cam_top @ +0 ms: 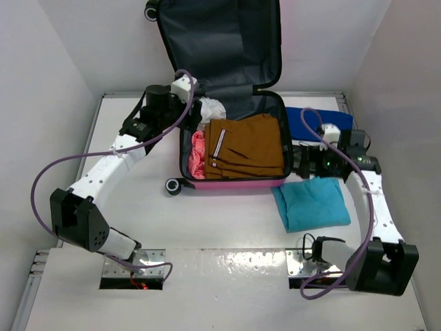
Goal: Pack the luggage
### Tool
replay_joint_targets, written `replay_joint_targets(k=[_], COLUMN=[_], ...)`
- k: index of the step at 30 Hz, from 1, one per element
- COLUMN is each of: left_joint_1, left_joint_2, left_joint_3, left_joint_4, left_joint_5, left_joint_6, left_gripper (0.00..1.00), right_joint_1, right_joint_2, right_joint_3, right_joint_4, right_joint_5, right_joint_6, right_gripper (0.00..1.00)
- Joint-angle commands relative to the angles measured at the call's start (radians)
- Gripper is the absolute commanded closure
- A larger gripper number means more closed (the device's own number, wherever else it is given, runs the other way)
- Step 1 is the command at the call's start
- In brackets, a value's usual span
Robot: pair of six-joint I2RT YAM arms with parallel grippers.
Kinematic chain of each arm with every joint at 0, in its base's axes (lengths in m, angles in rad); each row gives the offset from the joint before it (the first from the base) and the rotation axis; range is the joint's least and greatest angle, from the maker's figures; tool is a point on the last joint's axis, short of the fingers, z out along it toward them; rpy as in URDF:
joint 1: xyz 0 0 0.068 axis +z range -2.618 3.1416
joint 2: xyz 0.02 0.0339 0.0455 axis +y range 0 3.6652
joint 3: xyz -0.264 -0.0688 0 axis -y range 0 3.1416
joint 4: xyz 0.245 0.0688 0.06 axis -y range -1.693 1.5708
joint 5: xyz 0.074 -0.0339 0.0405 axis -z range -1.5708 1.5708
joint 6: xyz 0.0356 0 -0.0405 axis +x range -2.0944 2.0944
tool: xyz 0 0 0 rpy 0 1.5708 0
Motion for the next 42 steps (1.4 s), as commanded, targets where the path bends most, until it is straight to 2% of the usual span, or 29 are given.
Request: replay_joint_targets(k=[1, 4, 7, 12, 17, 25, 28, 29, 30, 31, 32, 34, 35, 39, 40, 42], left_joint_1=[0.019, 0.019, 0.019, 0.028, 0.048, 0.089, 0.089, 0.100, 0.100, 0.100, 0.100, 0.100, 0.100, 0.109, 0.109, 0.109], left_joint_2=[-0.027, -0.018, -0.017, 0.001, 0.010, 0.052, 0.070, 0.079, 0.079, 0.079, 0.091, 0.102, 0.102, 0.122, 0.131, 0.131], left_joint_3=[-0.002, 0.010, 0.019, 0.038, 0.038, 0.057, 0.076, 0.085, 0.085, 0.085, 0.097, 0.108, 0.108, 0.128, 0.128, 0.128], left_joint_4=[0.022, 0.011, 0.011, 0.011, 0.011, 0.011, 0.011, 0.011, 0.011, 0.011, 0.011, 0.011, 0.011, 0.011, 0.011, 0.011], left_joint_5=[-0.053, -0.064, -0.087, -0.098, -0.107, -0.098, -0.098, -0.098, -0.098, -0.098, -0.098, -0.098, -0.098, -0.098, -0.098, -0.098], left_joint_6=[-0.028, -0.028, -0.017, -0.008, 0.001, 0.021, 0.031, 0.031, 0.040, 0.040, 0.040, 0.040, 0.040, 0.049, 0.049, 0.049], left_gripper=[0.22, 0.22, 0.22, 0.22, 0.22, 0.22, 0.22, 0.22, 0.22, 0.22, 0.22, 0.22, 0.22, 0.22, 0.22, 0.22], right_joint_1=[-0.010, -0.005, 0.006, 0.006, 0.004, 0.006, 0.007, 0.004, 0.006, 0.010, 0.016, 0.029, 0.032, 0.022, 0.015, -0.016], right_joint_2=[-0.017, -0.030, -0.010, 0.139, 0.199, 0.280, 0.360, 0.392, 0.427, 0.456, 0.469, 0.531, 0.542, 0.561, 0.556, 0.501], right_joint_3=[-0.155, -0.244, -0.241, -0.217, -0.276, -0.352, -0.318, -0.312, -0.284, -0.275, -0.269, -0.231, -0.211, -0.177, -0.172, -0.164], right_joint_4=[-0.101, -0.066, -0.034, -0.026, 0.063, 0.212, 0.192, 0.189, 0.177, 0.177, 0.169, 0.142, 0.096, 0.056, 0.051, 0.011], right_joint_5=[0.075, 0.159, 0.237, 0.288, 0.288, 0.278, 0.290, 0.297, 0.320, 0.331, 0.334, 0.393, 0.396, 0.376, 0.371, 0.306], right_joint_6=[0.011, 0.089, 0.138, 0.129, 0.069, 0.056, 0.059, 0.071, 0.078, 0.079, 0.115, 0.132, 0.146, 0.142, 0.140, 0.119], right_gripper=[0.09, 0.09, 0.08, 0.05, 0.01, 0.01, 0.04, 0.09, 0.19, 0.19, 0.29, 0.42, 0.58, 0.94, 0.98, 1.00])
